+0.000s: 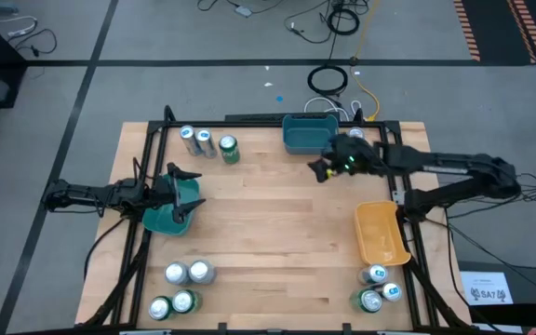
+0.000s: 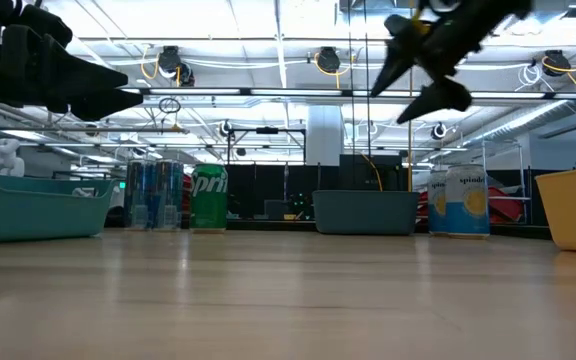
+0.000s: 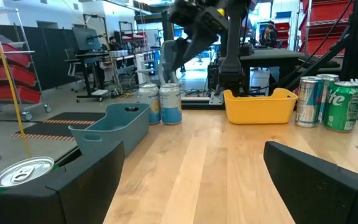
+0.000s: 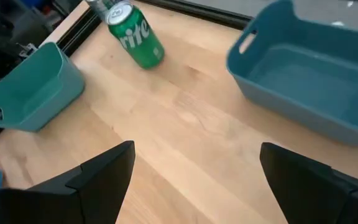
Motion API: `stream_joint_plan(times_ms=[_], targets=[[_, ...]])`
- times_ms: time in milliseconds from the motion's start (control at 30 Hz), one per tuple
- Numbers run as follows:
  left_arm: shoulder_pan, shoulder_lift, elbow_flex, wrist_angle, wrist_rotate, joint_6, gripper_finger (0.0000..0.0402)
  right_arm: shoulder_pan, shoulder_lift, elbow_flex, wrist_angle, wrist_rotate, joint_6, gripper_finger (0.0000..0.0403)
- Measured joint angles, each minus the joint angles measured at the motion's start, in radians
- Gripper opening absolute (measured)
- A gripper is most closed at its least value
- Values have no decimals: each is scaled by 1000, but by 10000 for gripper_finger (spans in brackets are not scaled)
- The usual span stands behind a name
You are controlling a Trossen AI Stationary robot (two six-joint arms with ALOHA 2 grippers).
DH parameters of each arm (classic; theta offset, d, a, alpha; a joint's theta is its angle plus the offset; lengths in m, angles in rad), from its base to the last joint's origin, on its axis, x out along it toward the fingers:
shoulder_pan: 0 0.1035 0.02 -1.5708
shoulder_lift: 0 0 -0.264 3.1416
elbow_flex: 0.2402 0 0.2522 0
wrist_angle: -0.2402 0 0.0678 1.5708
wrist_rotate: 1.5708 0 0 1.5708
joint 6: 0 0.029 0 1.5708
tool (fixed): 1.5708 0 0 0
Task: Sort soda cans
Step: Move the yellow bin to the center of the table
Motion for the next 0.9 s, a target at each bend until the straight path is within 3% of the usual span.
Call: stream_joint_plan(times_ms=[133,400,533,700,900], targets=[[0,0,0,0,0,0,393,-52,109,142,-43,-84,-82,338],[0,0,0,0,0,0,393,-52,264,457,-431,-53,-91,338],[0,0,0,0,0,0,393,-23,284,538,-630,28,38,338],[0,0,0,0,0,0,393,41,280,539,-806,23,275,338],[0,0,0,0,0,0,393,204,277,462,-955,-25,631,338]])
